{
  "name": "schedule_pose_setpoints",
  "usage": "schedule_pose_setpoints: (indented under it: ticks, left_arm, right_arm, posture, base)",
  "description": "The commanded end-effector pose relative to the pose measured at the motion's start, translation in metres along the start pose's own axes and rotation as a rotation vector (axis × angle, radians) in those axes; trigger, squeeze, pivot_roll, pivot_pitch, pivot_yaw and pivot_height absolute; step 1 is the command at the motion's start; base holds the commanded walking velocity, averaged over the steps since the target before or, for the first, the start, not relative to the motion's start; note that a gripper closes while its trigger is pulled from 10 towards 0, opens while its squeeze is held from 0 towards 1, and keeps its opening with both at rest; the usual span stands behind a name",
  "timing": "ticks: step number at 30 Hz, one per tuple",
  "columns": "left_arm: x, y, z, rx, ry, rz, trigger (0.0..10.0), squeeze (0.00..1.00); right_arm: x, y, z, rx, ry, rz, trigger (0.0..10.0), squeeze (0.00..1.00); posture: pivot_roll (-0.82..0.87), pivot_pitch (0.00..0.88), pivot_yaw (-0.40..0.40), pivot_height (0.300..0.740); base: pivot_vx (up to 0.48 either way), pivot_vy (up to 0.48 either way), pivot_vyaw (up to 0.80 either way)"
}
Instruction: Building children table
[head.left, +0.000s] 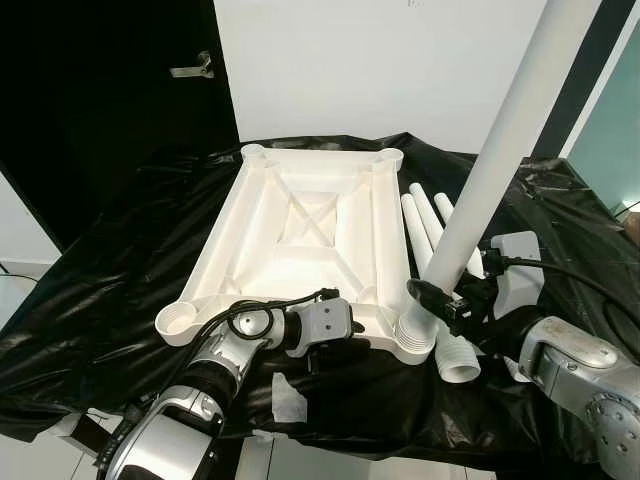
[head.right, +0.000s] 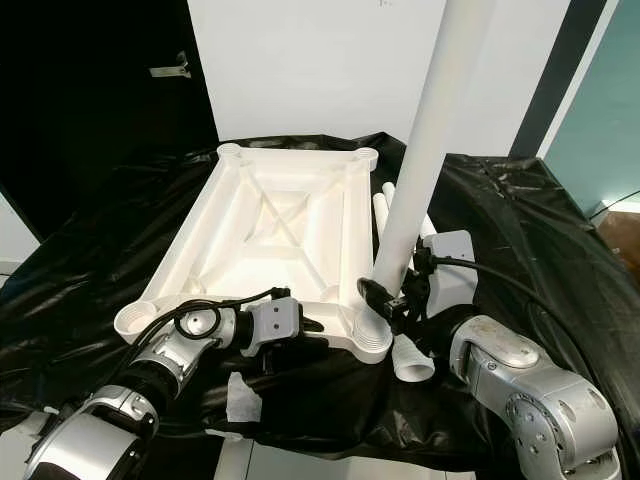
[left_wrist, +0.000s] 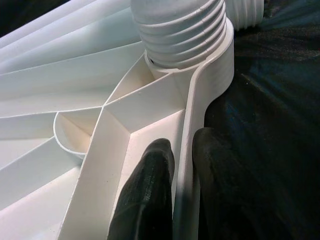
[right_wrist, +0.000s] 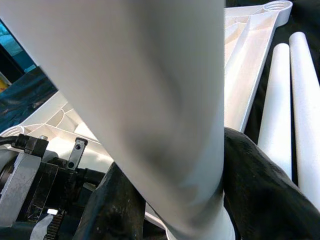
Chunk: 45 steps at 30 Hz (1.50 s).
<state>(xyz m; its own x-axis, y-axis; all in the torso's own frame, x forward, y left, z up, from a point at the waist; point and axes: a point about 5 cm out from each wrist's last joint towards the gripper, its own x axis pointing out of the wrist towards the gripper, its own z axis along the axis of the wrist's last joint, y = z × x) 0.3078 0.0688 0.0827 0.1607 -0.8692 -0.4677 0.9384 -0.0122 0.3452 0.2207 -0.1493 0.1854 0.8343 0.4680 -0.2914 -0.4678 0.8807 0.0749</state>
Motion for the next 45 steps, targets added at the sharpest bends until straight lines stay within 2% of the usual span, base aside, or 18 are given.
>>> schedule_pose_setpoints:
  ticks: [1, 5, 9, 12, 45]
  left_arm:
    - [-0.001, -0.016, -0.031, -0.133, 0.113, 0.107, 10.0, 0.00]
    - [0.000, -0.017, -0.032, -0.137, 0.112, 0.109, 10.0, 0.00]
    - [0.000, -0.018, -0.033, -0.140, 0.112, 0.107, 10.0, 0.00]
    - [0.000, -0.017, -0.032, -0.138, 0.114, 0.105, 10.0, 0.00]
    - [0.000, -0.017, -0.032, -0.138, 0.114, 0.105, 10.0, 0.00]
  right_arm:
    - [0.002, 0.006, -0.056, 0.171, 0.345, 0.084, 10.0, 0.00]
    - [0.004, 0.015, -0.057, 0.267, 0.315, 0.091, 10.0, 0.00]
    - [0.004, 0.019, -0.060, 0.288, 0.339, 0.102, 10.0, 0.00]
    - [0.004, 0.011, -0.056, 0.259, 0.351, 0.098, 10.0, 0.00]
    - [0.004, 0.011, -0.056, 0.259, 0.351, 0.098, 10.0, 0.00]
  posture:
    - [-0.18, 0.022, 0.001, 0.740]
    - [-0.18, 0.027, -0.001, 0.740]
    - [-0.18, 0.028, 0.002, 0.740]
    - [-0.18, 0.029, 0.003, 0.740]
    - [-0.18, 0.029, 0.003, 0.740]
  base:
    - [0.000, 0.000, 0.00]
    - [0.000, 0.000, 0.00]
    - [0.000, 0.000, 0.00]
    - [0.000, 0.000, 0.00]
    - [0.000, 0.000, 0.00]
